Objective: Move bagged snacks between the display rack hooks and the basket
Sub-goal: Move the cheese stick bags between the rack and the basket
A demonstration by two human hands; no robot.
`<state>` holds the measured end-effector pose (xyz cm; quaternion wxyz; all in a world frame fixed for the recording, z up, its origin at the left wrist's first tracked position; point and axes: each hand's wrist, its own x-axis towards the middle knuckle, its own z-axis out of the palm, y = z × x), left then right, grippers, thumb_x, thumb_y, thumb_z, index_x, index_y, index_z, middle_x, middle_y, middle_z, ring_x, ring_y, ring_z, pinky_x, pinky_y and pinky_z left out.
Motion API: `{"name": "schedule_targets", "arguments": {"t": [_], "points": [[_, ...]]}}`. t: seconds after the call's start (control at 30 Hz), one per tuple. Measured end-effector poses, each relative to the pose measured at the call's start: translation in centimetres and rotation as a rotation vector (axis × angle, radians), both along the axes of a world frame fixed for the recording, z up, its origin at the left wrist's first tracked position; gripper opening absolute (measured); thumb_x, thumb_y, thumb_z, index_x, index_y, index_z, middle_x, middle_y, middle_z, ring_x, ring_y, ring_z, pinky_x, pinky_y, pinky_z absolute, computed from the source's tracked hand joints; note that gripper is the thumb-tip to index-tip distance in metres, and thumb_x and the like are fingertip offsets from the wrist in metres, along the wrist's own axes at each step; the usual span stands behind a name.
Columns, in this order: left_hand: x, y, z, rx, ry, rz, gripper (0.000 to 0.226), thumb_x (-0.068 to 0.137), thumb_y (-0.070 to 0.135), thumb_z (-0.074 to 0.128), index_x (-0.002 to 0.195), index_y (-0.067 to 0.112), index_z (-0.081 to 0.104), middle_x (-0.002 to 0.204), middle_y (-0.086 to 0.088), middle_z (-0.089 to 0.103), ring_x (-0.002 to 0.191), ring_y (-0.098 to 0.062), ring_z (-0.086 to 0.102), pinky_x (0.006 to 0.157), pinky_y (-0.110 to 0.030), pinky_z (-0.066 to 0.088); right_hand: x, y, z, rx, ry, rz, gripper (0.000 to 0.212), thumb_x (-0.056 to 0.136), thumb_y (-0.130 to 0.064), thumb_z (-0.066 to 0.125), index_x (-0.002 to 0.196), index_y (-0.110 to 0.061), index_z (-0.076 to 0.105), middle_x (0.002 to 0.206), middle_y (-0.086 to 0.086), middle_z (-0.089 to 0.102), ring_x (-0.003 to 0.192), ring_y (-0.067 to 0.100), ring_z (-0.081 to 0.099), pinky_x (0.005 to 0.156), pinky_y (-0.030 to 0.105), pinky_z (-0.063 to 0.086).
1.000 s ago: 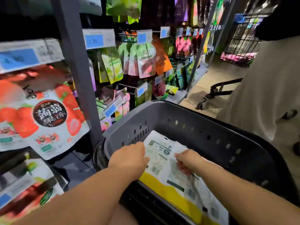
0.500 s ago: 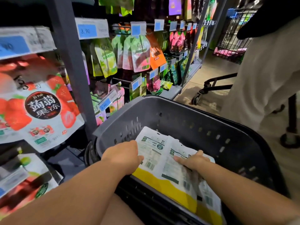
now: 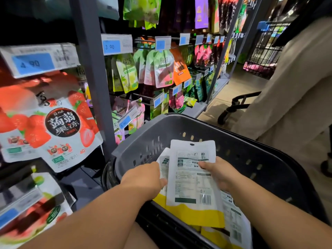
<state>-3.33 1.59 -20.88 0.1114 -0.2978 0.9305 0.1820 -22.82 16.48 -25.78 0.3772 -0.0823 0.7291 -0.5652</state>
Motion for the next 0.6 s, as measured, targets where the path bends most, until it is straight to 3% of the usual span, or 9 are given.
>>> {"name": "schedule_targets", "arguments": {"t": [0.1,0.2,0.33,0.4,0.47,0.5,0.6], "points": [[0.0,0.0,0.2,0.056,0.043,0.053,0.033,0.095,0.055,0.047,0.106,0.024,0.044,0.099,0.007,0.056,0.093,-0.019,0.054,0.075,-0.034,0.042,0.6,-0.4,2.2,-0.084,0.057,0.044,0.022,0.095,-0.003,0.059,0.116,-0.007,0.066,0.105,0.016,0.074,0.096,0.035,0.072,0.084,0.051,0.057],[0.0,-0.2,0.3,0.113,0.1,0.103,0.043,0.093,0.062,0.044,0.114,0.025,0.042,0.113,0.005,0.061,0.102,-0.023,0.058,0.075,-0.036,0.042,1.3,-0.7,4.2,-0.229,0.039,0.062,0.023,0.095,-0.002,0.058,0.116,-0.008,0.064,0.108,0.016,0.074,0.093,0.033,0.073,0.07,0.042,0.061],[-0.1,-0.2,0.2,0.311,0.264,0.113,0.052,0.091,0.066,0.045,0.126,0.027,0.044,0.119,0.007,0.064,0.107,-0.018,0.061,0.086,-0.037,0.048,1.5,-0.9,5.4,-0.418,0.042,0.103,0.045,0.084,-0.007,0.07,0.128,-0.002,0.057,0.12,0.022,0.068,0.105,0.04,0.068,0.076,0.046,0.059],[-0.2,-0.2,0.4,0.463,0.424,0.13,0.044,0.093,0.054,0.054,0.128,0.028,0.05,0.122,0.012,0.064,0.107,-0.01,0.06,0.089,-0.026,0.049,1.5,-1.0,5.9,-0.474,0.068,0.1,0.05,0.082,-0.007,0.072,0.129,-0.002,0.056,0.122,0.022,0.067,0.108,0.042,0.066,0.079,0.049,0.059],[-0.2,-0.2,0.7,0.534,0.531,0.129,0.036,0.094,0.041,0.06,0.127,0.027,0.056,0.117,0.018,0.064,0.1,-0.001,0.059,0.074,-0.007,0.044,1.7,-1.1,6.3,-0.503,0.103,0.068,0.048,0.082,-0.007,0.068,0.129,-0.003,0.056,0.12,0.021,0.068,0.106,0.041,0.067,0.081,0.051,0.059],[-0.2,-0.2,0.8,0.558,0.572,0.133,0.032,0.094,0.036,0.062,0.125,0.027,0.059,0.115,0.019,0.065,0.099,0.001,0.06,0.072,-0.006,0.044,1.8,-1.3,6.5,-0.512,0.117,0.051,0.048,0.082,-0.009,0.067,0.129,-0.004,0.056,0.12,0.02,0.069,0.106,0.04,0.067,0.082,0.052,0.059],[-0.1,-0.2,1.2,0.598,0.694,0.195,0.021,0.093,0.026,0.065,0.113,0.025,0.064,0.11,0.012,0.071,0.099,-0.005,0.066,0.087,-0.025,0.053,2.1,-1.6,6.6,-0.499,0.246,-0.02,0.054,0.08,-0.018,0.078,0.129,-0.006,0.055,0.119,0.015,0.07,0.106,0.035,0.069,0.088,0.055,0.056]]}}
